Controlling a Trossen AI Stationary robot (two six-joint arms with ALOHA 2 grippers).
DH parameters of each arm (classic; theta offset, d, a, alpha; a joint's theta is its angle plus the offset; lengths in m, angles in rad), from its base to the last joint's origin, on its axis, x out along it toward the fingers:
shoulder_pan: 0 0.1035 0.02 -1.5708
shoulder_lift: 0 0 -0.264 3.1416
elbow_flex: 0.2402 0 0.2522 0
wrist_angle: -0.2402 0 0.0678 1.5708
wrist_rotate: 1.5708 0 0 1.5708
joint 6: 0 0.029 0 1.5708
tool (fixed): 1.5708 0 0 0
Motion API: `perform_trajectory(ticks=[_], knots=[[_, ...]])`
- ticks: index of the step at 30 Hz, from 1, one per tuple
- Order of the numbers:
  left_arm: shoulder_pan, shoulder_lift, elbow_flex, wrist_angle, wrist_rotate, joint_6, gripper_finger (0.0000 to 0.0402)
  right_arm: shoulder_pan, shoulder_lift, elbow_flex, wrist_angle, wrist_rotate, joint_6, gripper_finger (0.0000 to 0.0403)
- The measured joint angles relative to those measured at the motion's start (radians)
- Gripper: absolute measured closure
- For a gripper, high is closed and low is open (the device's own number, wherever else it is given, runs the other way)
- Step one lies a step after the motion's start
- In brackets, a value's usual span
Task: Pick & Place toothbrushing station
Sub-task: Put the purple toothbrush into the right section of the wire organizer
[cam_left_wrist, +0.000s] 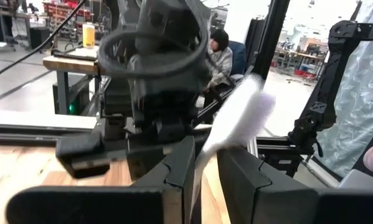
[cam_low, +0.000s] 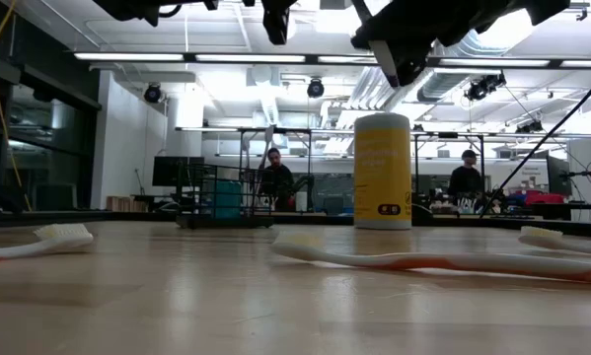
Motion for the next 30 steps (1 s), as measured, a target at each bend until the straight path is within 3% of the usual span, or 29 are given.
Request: perform_trajectory(ticks=[30], knots=[[-0.005, 0.005, 0.002, -0.025, -0.028, 0.006, 0.035, 0.006, 0.03, -0.001, 0.052, 0.004, -0.002, 0.0383]])
